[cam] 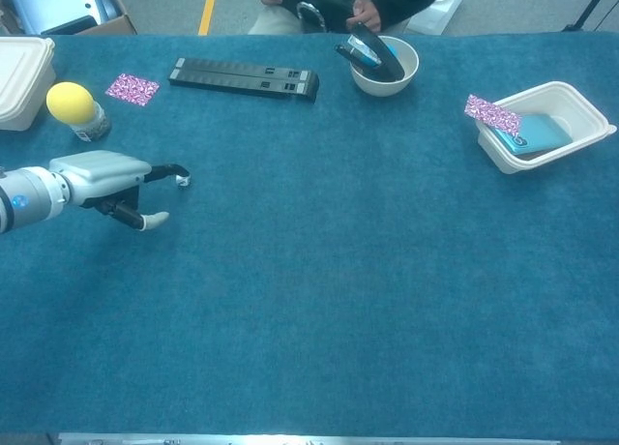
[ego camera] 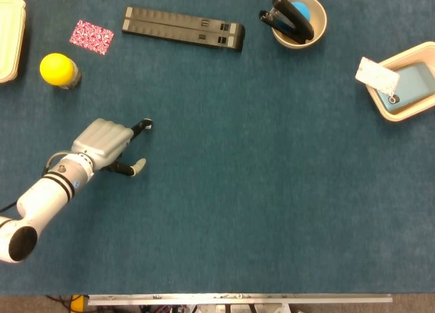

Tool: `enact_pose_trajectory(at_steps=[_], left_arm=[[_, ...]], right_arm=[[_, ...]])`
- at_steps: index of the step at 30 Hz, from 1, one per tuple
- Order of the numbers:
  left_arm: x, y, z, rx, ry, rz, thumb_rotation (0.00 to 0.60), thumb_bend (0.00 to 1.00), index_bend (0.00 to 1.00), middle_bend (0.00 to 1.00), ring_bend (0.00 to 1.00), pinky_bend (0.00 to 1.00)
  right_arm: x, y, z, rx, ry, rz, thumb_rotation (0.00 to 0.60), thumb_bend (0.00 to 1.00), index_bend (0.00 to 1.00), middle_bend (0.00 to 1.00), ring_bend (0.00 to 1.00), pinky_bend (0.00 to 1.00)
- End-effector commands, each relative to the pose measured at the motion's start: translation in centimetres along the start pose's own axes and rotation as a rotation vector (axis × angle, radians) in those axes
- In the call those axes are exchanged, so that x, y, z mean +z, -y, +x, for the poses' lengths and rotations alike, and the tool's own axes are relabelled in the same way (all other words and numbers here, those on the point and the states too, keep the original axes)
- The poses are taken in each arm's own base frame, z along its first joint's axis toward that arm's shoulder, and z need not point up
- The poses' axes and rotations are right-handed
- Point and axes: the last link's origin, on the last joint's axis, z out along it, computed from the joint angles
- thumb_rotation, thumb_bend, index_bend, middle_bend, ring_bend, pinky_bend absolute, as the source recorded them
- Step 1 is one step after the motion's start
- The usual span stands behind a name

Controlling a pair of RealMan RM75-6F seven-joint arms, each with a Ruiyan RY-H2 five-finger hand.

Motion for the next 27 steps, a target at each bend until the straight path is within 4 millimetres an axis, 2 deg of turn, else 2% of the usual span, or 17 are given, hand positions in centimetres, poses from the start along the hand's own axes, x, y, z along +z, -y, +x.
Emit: enact_pose_trajectory(at_steps=[1,13,17,20,22,27], left_arm=[[-0.3,0.1,0.2,-0.003,-0.007,0.002,0.271,0.40,0.00,1.00,1.00,1.00],[-3.1,0.0,2.0,-0.044,-0.119,-0.010,0.261,0.40,0.00,1.00,0.99,1.00],[-4.4,0.7,2.4,-0.089,-0.211,0.011,0.254,0.40,0.00,0.99,0.89,0.95],[-5.6,1.5,2.6,-0.122,-0.273,0.039,0.251,0.40,0.00,0.84,0.70,0.87],[-7.2,2.7,3.0,-0.171,-0.360,0.083,0.250,0.40,0.00,0.69,0.57,0.79],[-9.2,3.9,2.8,-0.199,-0.471,0.117,0.249,0.40,0.00,0.46,0.41,0.57]], right_arm=[[0.0,0.1,0.0,0.001,0.000,0.003,0.600,0.29,0.25,0.24,0.05,0.06],[-0.1,0.0,0.3,-0.005,-0.014,-0.001,0.600,0.29,0.25,0.24,0.05,0.06],[-0.2,-0.3,0.8,-0.012,-0.034,-0.011,0.600,0.29,0.25,0.24,0.05,0.06],[-0.3,-0.4,1.2,-0.017,-0.047,-0.017,0.600,0.29,0.25,0.24,0.05,0.06],[-0.4,-0.5,1.5,-0.023,-0.062,-0.023,0.600,0.29,0.25,0.24,0.05,0.06],[-0.5,-0.6,1.8,-0.028,-0.077,-0.028,0.600,0.29,0.25,0.24,0.04,0.06]])
